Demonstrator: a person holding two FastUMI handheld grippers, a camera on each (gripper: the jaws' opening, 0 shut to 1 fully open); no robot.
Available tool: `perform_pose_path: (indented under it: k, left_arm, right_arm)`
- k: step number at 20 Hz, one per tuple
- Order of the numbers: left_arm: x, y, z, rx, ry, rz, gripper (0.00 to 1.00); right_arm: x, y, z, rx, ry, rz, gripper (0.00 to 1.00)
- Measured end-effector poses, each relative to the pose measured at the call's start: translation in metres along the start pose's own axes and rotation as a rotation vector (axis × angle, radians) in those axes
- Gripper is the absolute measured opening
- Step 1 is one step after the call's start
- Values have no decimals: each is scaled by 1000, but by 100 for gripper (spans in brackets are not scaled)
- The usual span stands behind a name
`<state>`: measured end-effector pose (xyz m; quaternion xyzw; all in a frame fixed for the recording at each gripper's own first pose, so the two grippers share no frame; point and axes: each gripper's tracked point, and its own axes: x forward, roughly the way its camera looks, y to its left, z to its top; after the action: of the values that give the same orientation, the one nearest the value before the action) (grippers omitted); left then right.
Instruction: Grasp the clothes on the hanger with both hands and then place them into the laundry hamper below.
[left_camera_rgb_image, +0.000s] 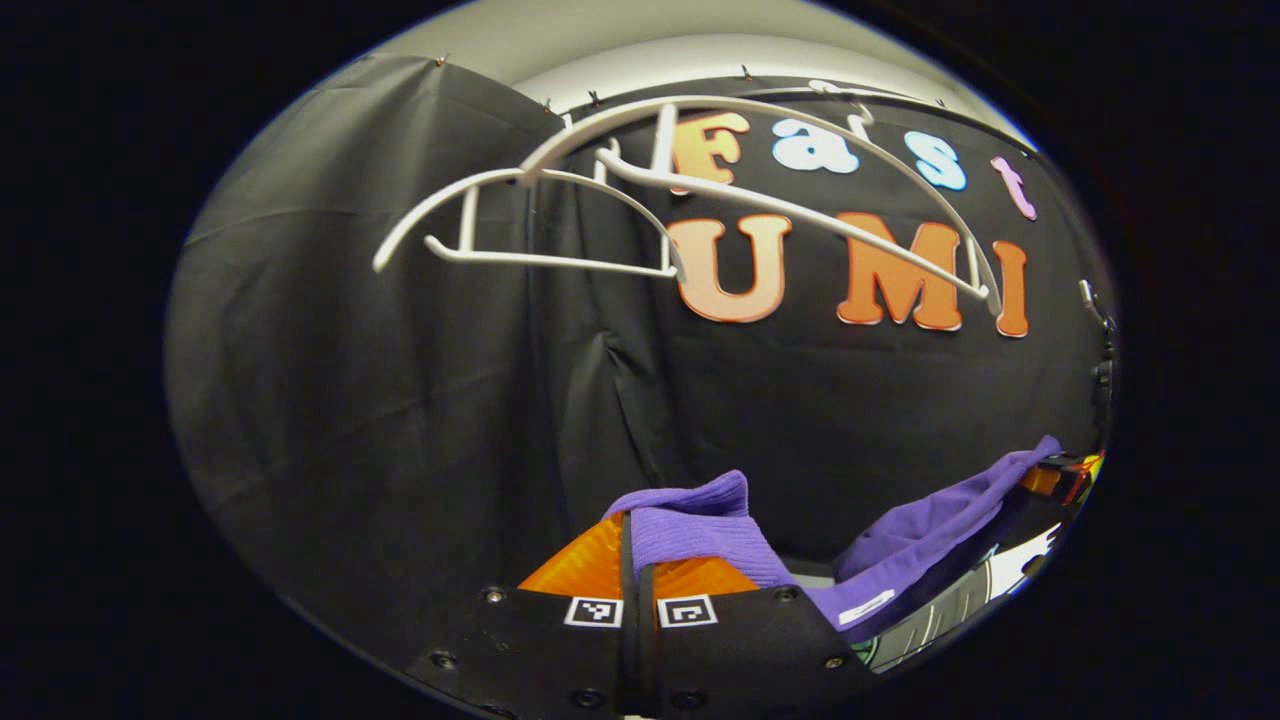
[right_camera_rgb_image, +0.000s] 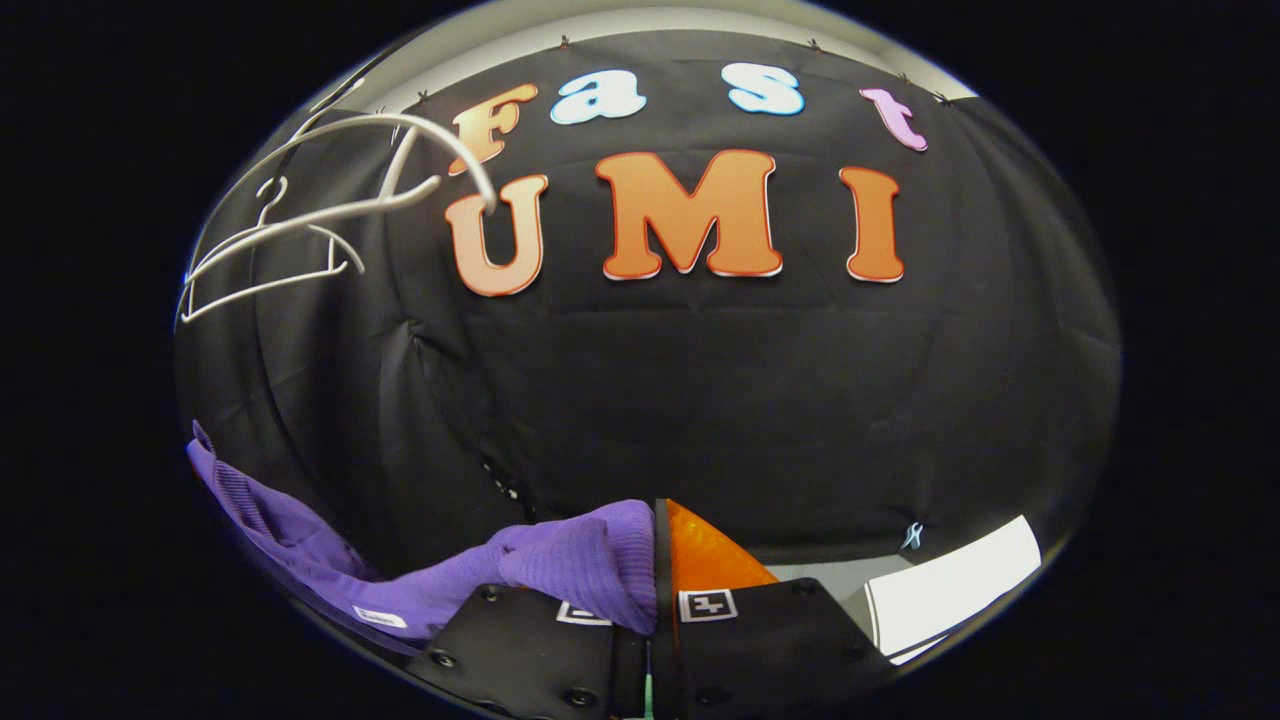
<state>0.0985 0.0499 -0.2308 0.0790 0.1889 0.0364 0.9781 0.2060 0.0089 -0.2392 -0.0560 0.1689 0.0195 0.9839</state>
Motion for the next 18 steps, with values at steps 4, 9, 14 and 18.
perform_pose_path:
  k: [4, 9, 14, 18]
  left_arm:
    - [11, -80, -66, -30, 140, -151, 0]
    - [22, -152, -151, -24, 323, -252, 0]
    - [46, -180, -252, -47, 570, -253, 0]
    - [69, -190, -324, -10, 745, -221, 1]
  right_arm:
    - [-1, 28, -68, 16, 116, 55, 15]
    - [3, 42, -153, -11, 274, 69, 15]
    - [14, 17, -257, 12, 470, 10, 15]
    - [33, 2, -328, 45, 620, -23, 15]
